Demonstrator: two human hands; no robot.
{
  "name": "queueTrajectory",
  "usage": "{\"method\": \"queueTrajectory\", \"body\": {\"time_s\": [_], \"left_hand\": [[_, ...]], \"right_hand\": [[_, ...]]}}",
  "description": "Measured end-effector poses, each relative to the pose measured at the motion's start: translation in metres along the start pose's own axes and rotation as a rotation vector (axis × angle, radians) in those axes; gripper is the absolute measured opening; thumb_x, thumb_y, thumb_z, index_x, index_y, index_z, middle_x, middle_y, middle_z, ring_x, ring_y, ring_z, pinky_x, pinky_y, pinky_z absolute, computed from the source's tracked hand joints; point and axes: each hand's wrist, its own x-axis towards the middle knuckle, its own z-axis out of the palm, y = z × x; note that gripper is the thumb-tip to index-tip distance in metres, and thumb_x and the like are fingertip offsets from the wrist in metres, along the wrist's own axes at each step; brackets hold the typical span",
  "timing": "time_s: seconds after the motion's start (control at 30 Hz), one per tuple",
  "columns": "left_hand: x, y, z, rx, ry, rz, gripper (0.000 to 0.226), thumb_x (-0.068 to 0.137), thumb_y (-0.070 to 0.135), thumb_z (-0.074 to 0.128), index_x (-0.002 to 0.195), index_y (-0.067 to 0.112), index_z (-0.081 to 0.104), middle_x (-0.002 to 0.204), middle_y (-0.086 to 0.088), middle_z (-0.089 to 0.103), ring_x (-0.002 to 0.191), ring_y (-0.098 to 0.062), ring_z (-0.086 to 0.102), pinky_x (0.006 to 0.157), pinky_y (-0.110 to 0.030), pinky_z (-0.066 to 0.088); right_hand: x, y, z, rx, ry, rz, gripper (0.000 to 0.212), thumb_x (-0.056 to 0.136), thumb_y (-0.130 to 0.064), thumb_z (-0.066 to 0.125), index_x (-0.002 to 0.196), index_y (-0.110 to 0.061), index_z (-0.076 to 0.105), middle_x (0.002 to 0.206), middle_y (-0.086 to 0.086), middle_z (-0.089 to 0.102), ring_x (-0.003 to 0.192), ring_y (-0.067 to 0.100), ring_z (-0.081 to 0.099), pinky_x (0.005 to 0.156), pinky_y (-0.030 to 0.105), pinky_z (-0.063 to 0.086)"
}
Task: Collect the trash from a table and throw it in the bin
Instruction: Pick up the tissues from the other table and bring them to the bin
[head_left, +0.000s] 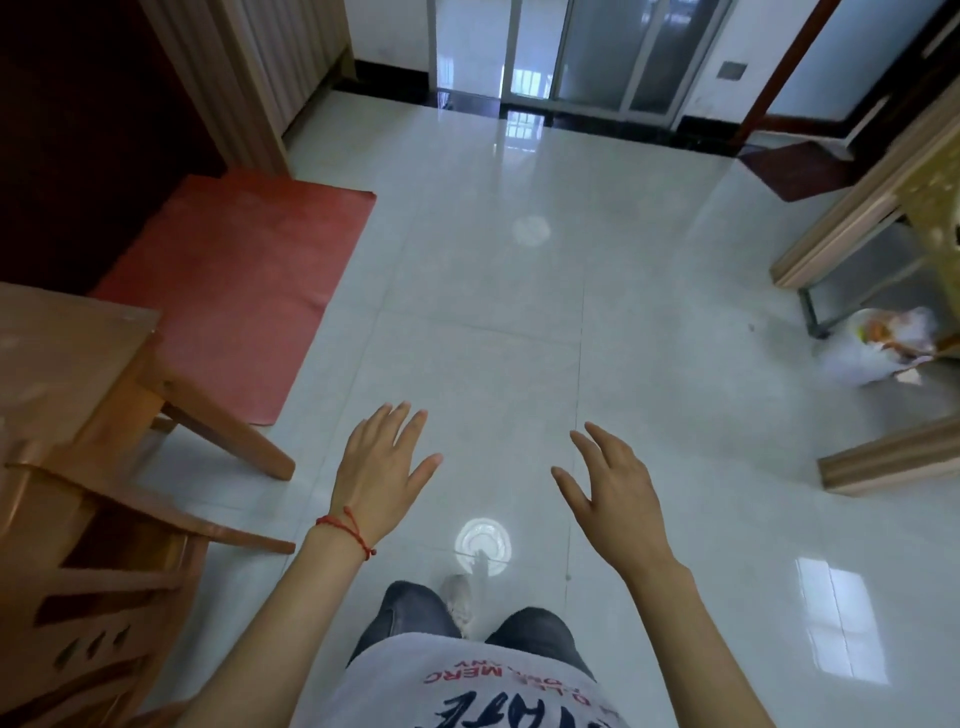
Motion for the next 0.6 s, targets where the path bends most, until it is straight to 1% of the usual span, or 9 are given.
{"method": "queueTrajectory", "body": {"time_s": [0.07, 0.17, 0.3, 0.4, 0.47, 0.53, 0.6], "left_hand": [[0.014, -0.006, -0.003, -0.002, 0.012, -0.028, 0.080, 0.089, 0.062, 0.009, 0.126, 0.005, 0.052, 0.129, -0.020, 0.054, 0.120, -0.039, 0.049, 0.097, -0.050, 0.039], [0.029, -0.016, -0.004, -0.016, 0.015, -0.087, 0.081, 0.088, 0.063, 0.010, 0.128, 0.006, 0.050, 0.132, -0.019, 0.052, 0.124, -0.038, 0.046, 0.100, -0.049, 0.036], [0.044, -0.029, -0.008, -0.029, 0.023, -0.219, 0.080, 0.090, 0.061, 0.008, 0.124, 0.006, 0.054, 0.127, -0.019, 0.056, 0.119, -0.038, 0.051, 0.096, -0.050, 0.041], [0.054, -0.037, -0.016, -0.038, 0.058, -0.334, 0.076, 0.092, 0.058, 0.010, 0.119, 0.005, 0.058, 0.122, -0.019, 0.060, 0.113, -0.038, 0.056, 0.091, -0.050, 0.045], [0.059, -0.042, -0.022, -0.042, 0.094, -0.418, 0.071, 0.092, 0.056, 0.016, 0.118, 0.006, 0.059, 0.119, -0.018, 0.062, 0.110, -0.037, 0.058, 0.089, -0.050, 0.046], [0.062, -0.046, -0.026, -0.047, 0.142, -0.499, 0.066, 0.089, 0.055, 0.025, 0.121, 0.007, 0.057, 0.123, -0.017, 0.060, 0.114, -0.036, 0.055, 0.092, -0.049, 0.044], [0.063, -0.050, -0.029, -0.069, 0.178, -0.593, 0.068, 0.085, 0.055, 0.025, 0.128, 0.010, 0.051, 0.132, -0.014, 0.054, 0.124, -0.034, 0.047, 0.100, -0.048, 0.038]], "right_hand": [[0.021, -0.002, 0.002, -0.012, -0.014, -0.028, 0.054, 0.088, -0.046, 0.042, 0.122, -0.007, 0.056, 0.130, 0.014, 0.055, 0.118, 0.033, 0.053, 0.095, 0.044, 0.043], [0.055, -0.007, 0.006, -0.017, -0.045, -0.076, 0.051, 0.087, -0.042, 0.046, 0.122, -0.008, 0.056, 0.131, 0.014, 0.054, 0.119, 0.033, 0.052, 0.096, 0.044, 0.042], [0.106, -0.019, 0.011, -0.019, -0.095, -0.191, 0.051, 0.088, -0.043, 0.045, 0.124, -0.008, 0.055, 0.133, 0.013, 0.053, 0.120, 0.032, 0.051, 0.097, 0.044, 0.041], [0.148, -0.034, 0.016, -0.006, -0.130, -0.303, 0.055, 0.088, -0.048, 0.040, 0.120, -0.007, 0.058, 0.129, 0.014, 0.056, 0.116, 0.034, 0.054, 0.093, 0.045, 0.044], [0.175, -0.049, 0.019, -0.010, -0.159, -0.410, 0.057, 0.087, -0.048, 0.036, 0.118, -0.007, 0.059, 0.127, 0.014, 0.058, 0.113, 0.034, 0.056, 0.090, 0.045, 0.046], [0.201, -0.066, 0.021, -0.023, -0.199, -0.516, 0.056, 0.087, -0.048, 0.036, 0.118, -0.008, 0.059, 0.126, 0.014, 0.058, 0.112, 0.033, 0.057, 0.089, 0.046, 0.047], [0.223, -0.082, 0.023, -0.028, -0.238, -0.619, 0.056, 0.087, -0.049, 0.035, 0.119, -0.008, 0.059, 0.128, 0.014, 0.057, 0.113, 0.033, 0.057, 0.090, 0.046, 0.046]]}}
